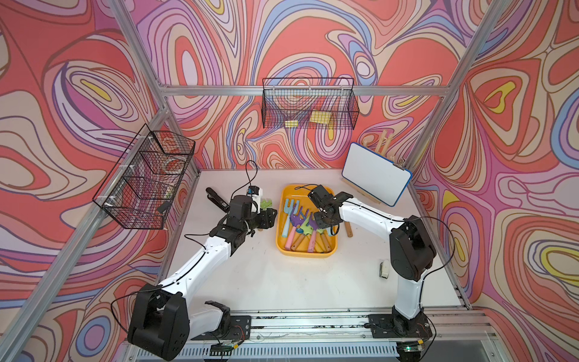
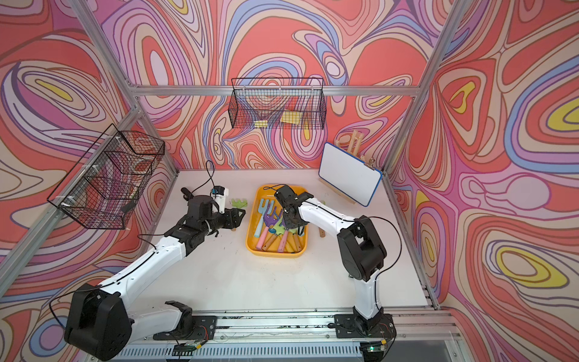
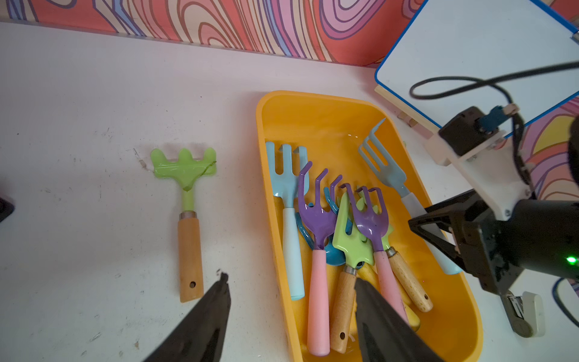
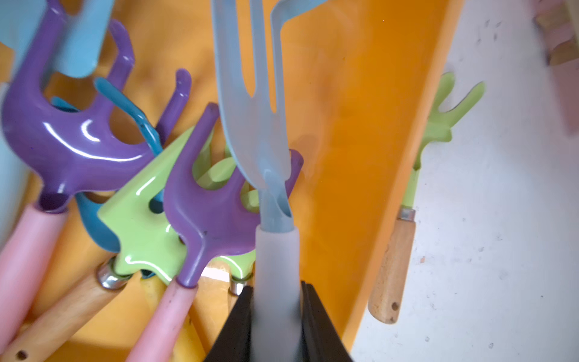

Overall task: Take the hand rake out of the storage box
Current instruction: Pick up the rake from the storage box, then place the rake at the center of the board.

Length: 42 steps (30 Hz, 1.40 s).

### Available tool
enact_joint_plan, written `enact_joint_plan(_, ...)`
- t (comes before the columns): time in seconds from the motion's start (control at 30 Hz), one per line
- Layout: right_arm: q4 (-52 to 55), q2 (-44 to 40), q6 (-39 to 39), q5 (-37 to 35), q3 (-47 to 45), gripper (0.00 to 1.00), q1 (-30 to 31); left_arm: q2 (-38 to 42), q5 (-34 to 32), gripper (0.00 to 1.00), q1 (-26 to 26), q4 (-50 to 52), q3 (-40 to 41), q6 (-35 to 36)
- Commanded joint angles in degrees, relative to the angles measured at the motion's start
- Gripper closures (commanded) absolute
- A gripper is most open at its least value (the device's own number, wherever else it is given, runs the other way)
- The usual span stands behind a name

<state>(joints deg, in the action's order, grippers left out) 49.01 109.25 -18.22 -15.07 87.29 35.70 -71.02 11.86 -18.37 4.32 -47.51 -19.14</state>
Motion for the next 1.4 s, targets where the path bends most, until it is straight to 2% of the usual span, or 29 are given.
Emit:
enact_joint_plan(0.0,-1.68,-2.73,0.47,-1.08,-0.98,0.82,0.27,-0.43,0.13,0.32,-0.22,0.37,-0.30,-0.29)
enact_joint_plan(0.17,-2.75,-5.09,0.95,-1.97,-2.00,0.83,0.31,-0.99,0.32,0.32,-0.21,0.63,-0.66,-0.28)
enact_joint_plan(0.53,-3.37,-14.87,1.44,-8.55,-6.06,0.82,0.53,-1.77,0.43,0.32,-0.39,1.45,-1.15,-0.11)
enact_joint_plan(0.9,1.50,-16.44,0.67,-20.34,-9.25,0.81,0.42,-2.48,0.46,0.32,-0.53,2.59,-1.78,0.37)
enact_joint_plan(1.37,-1.37,-16.47,2.13,-19.57,-14.82,0.80,-5.74,-2.27,0.18,0.32,-0.67,3.38,-1.96,0.69)
